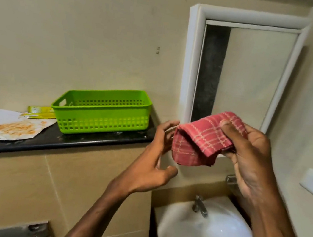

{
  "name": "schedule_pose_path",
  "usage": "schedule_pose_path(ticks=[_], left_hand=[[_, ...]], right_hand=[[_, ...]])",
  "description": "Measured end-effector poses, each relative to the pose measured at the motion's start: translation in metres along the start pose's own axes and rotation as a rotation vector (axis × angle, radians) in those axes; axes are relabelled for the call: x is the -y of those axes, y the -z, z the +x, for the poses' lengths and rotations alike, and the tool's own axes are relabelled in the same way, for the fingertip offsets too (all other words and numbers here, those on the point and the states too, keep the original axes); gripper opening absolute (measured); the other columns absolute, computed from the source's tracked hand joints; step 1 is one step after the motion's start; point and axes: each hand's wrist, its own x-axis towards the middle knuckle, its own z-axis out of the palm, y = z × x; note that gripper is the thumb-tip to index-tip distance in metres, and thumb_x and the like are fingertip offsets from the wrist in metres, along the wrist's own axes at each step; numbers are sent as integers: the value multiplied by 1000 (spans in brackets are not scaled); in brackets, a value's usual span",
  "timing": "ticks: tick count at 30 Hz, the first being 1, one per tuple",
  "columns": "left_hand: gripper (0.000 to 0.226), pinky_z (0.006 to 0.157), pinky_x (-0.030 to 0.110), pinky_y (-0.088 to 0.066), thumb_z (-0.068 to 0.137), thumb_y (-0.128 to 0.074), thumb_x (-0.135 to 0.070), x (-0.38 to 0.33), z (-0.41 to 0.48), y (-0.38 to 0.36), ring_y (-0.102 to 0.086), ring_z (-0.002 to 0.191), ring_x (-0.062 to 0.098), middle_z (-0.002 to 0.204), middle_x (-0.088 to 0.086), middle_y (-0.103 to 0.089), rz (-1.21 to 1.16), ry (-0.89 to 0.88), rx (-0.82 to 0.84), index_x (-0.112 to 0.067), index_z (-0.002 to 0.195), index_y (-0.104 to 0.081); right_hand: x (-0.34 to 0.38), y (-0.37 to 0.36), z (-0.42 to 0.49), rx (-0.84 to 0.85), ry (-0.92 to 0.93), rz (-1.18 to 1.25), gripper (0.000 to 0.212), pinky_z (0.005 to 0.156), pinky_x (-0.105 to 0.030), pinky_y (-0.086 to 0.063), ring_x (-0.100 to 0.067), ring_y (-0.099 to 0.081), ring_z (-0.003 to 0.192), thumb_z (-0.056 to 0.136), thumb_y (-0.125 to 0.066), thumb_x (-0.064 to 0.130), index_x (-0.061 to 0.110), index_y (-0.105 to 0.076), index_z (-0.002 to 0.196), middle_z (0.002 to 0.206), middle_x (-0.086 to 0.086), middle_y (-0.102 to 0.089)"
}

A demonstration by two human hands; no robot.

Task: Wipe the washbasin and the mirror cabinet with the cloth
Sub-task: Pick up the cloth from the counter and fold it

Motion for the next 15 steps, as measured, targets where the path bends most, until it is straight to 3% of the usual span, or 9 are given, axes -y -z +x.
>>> schedule_pose_path(ticks=[2, 5, 7, 9, 12, 14, 15], left_hand=[[93, 120, 51, -37, 74, -62, 6, 15, 0, -21, -51, 140, 18, 148, 4, -52, -181, 101, -29, -21, 154, -23], [82, 112, 58, -44, 83, -77, -6, 38, 5, -58, -59, 131, 21, 138, 4, -62, -164, 99, -110, -22, 150, -34], [68, 106, 59, -48, 88, -72, 3, 48, 8, -79, -62, 128, 25, 137, 6, -63, -145, 38, -141, -13, 147, -42], [49, 103, 60, -49, 92, -60, 10, 56, 8, -94, -64, 123, 31, 133, 9, -64, -188, 14, -149, -5, 138, -53], [30, 97, 43, -55, 95, -54, 9, 68, 0, -114, -71, 109, 25, 118, 10, -73, -234, 134, -121, 0, 121, -66], [18, 83, 28, -56, 100, -57, -1, 73, -9, -127, -72, 89, 12, 101, 3, -77, -276, 304, -73, 0, 109, -72], [20, 79, 27, -57, 102, -58, -10, 73, -13, -133, -72, 84, 12, 95, 3, -77, -330, 394, -36, 1, 107, -73]], right_hand=[[-10, 17, -10, -29, -92, -14, 17, 71, -31, -61, -15, -77, 87, 93, -73, 16, 17, -73, 110, 94, -1, -80], [-25, 37, -24, -71, -247, 16, 54, 75, -39, -63, -20, -76, 97, 87, -77, 10, 22, -57, 136, 116, -7, -74], [-33, 48, -34, -52, -311, 52, 66, 68, -36, -63, -19, -76, 92, 88, -74, 4, 26, -47, 143, 119, -10, -70], [-37, 62, -42, 53, -376, 81, 64, 68, -35, -64, -23, -78, 93, 88, -73, 5, 27, -50, 143, 120, -14, -71], [-37, 91, -50, 266, -477, 19, 65, 74, -35, -65, -28, -77, 105, 80, -78, 7, 23, -58, 139, 123, -9, -75], [-40, 109, -52, 379, -467, -236, 67, 72, -32, -65, -23, -78, 101, 74, -87, 6, 25, -61, 133, 114, -1, -78], [-44, 117, -52, 415, -434, -415, 64, 70, -28, -64, -21, -78, 96, 71, -91, 10, 28, -65, 127, 109, 0, -79]])
